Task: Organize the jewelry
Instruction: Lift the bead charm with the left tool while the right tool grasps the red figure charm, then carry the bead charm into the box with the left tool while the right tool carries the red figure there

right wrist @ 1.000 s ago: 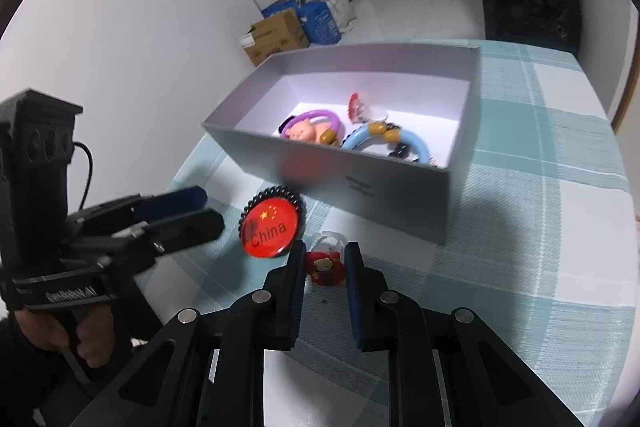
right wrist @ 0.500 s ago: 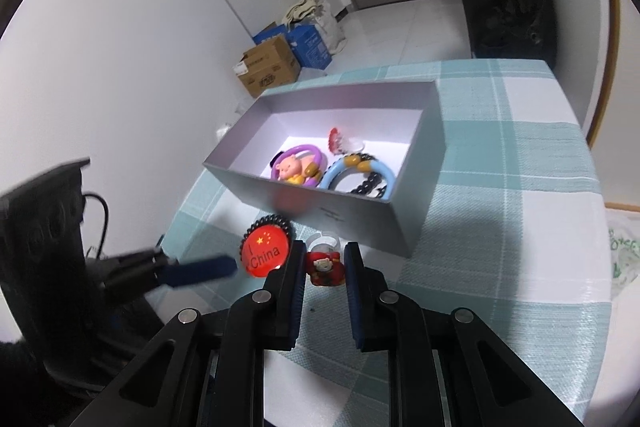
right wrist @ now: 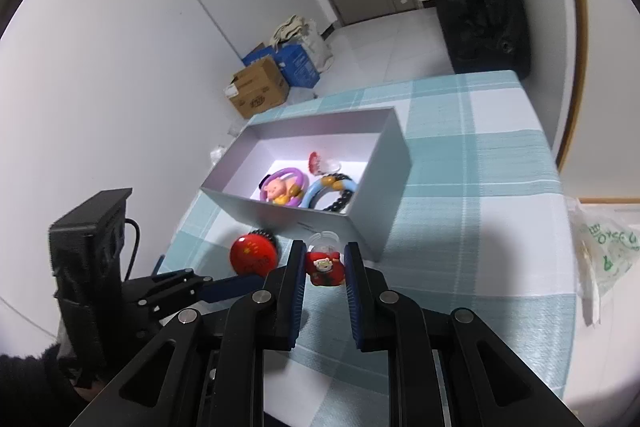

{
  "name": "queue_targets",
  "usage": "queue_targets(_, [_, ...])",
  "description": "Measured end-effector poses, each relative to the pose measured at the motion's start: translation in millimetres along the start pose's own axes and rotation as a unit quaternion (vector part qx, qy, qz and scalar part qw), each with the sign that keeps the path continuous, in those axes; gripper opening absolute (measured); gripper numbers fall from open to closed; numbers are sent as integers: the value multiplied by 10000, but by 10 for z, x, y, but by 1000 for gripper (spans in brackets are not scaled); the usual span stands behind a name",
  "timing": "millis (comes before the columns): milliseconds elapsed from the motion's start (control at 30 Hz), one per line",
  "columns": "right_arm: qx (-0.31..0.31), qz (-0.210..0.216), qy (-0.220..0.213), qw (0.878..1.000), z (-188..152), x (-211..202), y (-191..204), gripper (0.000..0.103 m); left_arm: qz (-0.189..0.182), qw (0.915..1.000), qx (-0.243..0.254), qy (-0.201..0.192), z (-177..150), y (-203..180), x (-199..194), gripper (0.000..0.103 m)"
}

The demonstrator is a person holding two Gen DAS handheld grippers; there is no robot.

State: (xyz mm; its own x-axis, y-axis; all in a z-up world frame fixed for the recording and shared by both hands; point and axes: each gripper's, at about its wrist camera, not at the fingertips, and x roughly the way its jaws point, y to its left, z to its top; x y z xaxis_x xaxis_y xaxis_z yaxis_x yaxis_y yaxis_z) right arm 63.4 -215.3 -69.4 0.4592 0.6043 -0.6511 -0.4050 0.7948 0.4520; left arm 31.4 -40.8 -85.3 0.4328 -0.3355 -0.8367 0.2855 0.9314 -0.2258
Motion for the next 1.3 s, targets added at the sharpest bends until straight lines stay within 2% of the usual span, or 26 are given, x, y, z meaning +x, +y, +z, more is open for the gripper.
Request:
queue_targets(267, [111,-12,-146,9998,14,-135,-74,18,461,9989,88,-39,14,-23,6,18])
queue_targets(367, [96,-3,-176,9998,19,-144,-61,18,543,9983,207,-23,-14,-49,-5,13])
queue_targets(567, [120,-6,-211,9997,21,-158,-67,18,894,9936,697,-7,-24,-245,43,10])
queue_targets(733, [113,-59,-219,9997,-1,-171,-64,18,864,9929,812,-71,-89,-311,-17,7])
queue_targets(767, [120,-70,-221,9997,-6,-173,-68,18,750,9941,784,-74,-93,-310,-44,6])
queue_targets(1000, [114,-104,-230,9996,-9,-163,-49,18,561,9968,508,-267,-57,-234,-175,6])
queue_targets(1300, [-136,74,-245,9996,38,-94,95,18,339,9960,-61,-826,83,-11,-507,6])
